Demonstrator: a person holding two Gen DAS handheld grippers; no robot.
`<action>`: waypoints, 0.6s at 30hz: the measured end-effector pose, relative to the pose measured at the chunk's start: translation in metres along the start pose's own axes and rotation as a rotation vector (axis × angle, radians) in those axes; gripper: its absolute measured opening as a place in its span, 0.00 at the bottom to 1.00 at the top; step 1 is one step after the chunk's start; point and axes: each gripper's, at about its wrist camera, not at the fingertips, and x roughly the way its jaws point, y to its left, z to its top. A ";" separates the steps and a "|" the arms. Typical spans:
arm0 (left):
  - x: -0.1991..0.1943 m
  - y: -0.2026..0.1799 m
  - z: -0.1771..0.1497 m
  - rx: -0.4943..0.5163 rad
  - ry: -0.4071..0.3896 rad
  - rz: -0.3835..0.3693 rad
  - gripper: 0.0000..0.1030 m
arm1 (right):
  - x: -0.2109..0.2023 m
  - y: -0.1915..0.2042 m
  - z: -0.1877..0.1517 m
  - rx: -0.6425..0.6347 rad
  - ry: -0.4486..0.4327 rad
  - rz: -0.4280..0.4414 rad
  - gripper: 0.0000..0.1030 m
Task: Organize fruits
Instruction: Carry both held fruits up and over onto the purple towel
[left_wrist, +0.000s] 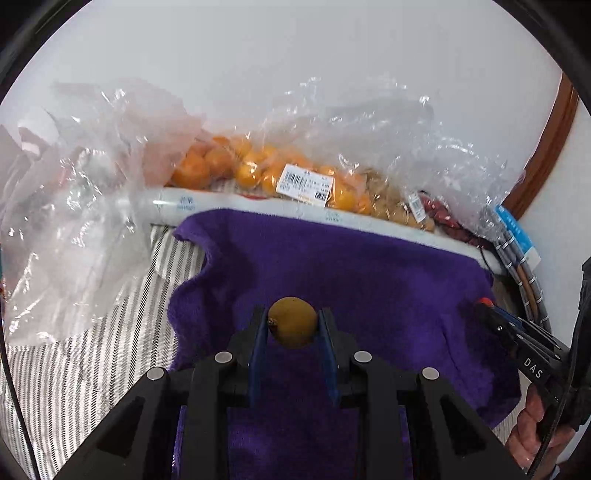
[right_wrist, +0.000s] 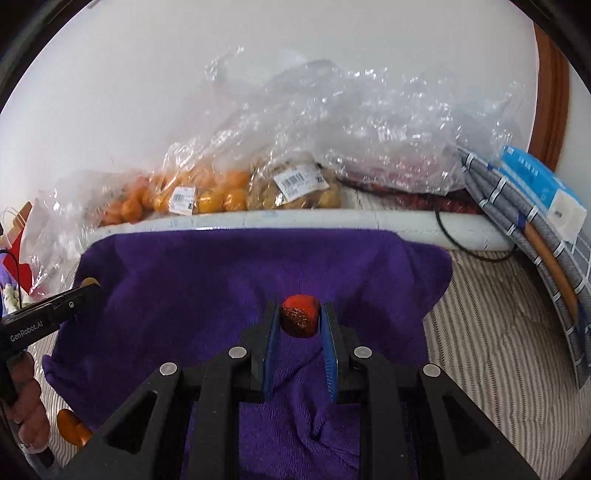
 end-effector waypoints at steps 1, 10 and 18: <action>0.002 0.000 -0.001 0.000 0.005 0.001 0.25 | 0.002 0.000 -0.001 0.001 0.006 0.003 0.21; 0.013 -0.004 -0.006 0.015 0.031 0.011 0.25 | 0.009 -0.005 -0.008 0.007 0.015 -0.012 0.22; 0.019 0.000 -0.006 0.001 0.059 0.007 0.25 | 0.012 -0.003 -0.009 -0.007 0.021 -0.017 0.22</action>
